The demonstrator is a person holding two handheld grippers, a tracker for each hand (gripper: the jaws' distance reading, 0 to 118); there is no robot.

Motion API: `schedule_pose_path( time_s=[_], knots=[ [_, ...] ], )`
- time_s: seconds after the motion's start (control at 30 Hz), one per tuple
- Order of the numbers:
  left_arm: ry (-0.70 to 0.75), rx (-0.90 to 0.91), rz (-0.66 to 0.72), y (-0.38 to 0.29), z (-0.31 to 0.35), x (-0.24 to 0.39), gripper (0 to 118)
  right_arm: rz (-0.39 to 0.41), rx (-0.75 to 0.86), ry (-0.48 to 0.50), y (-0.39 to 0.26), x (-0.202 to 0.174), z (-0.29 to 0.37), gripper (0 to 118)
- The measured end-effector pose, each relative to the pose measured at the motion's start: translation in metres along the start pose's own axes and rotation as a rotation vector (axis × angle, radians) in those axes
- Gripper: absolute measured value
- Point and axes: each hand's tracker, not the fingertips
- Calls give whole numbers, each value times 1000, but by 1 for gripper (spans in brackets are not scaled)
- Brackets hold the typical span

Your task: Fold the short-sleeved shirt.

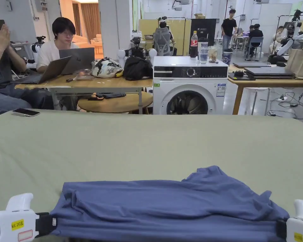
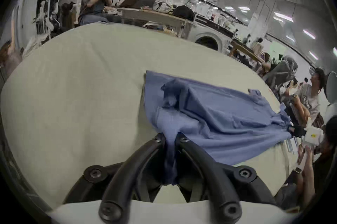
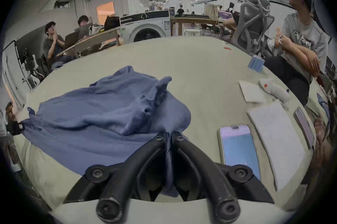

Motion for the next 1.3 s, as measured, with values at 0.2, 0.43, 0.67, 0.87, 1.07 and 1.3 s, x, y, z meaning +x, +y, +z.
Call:
schedule_pose_path(
  time_s=[0.2,0.43,0.67,0.87,1.07,1.3],
  knots=[
    [1,-35,-1,-36,13,-9,3,-54,-18,-6,-47,-2,34,1],
    [98,59,-69,-28,30,17,54,40,56,-11,-55,1,45,49],
    [47,263,-266,-8,50,104,56,149,191,114,-18,-61,75,49],
    [24,263,-331,-6,28,141,54,180,196,175,-7,-110,58,36],
    [-27,226,-382,-12,21,137,0,169,145,205,-15,-115,43,0],
    [12,248,-133,27,41,66,0,164,140,267,-16,-101,49,0]
  ],
)
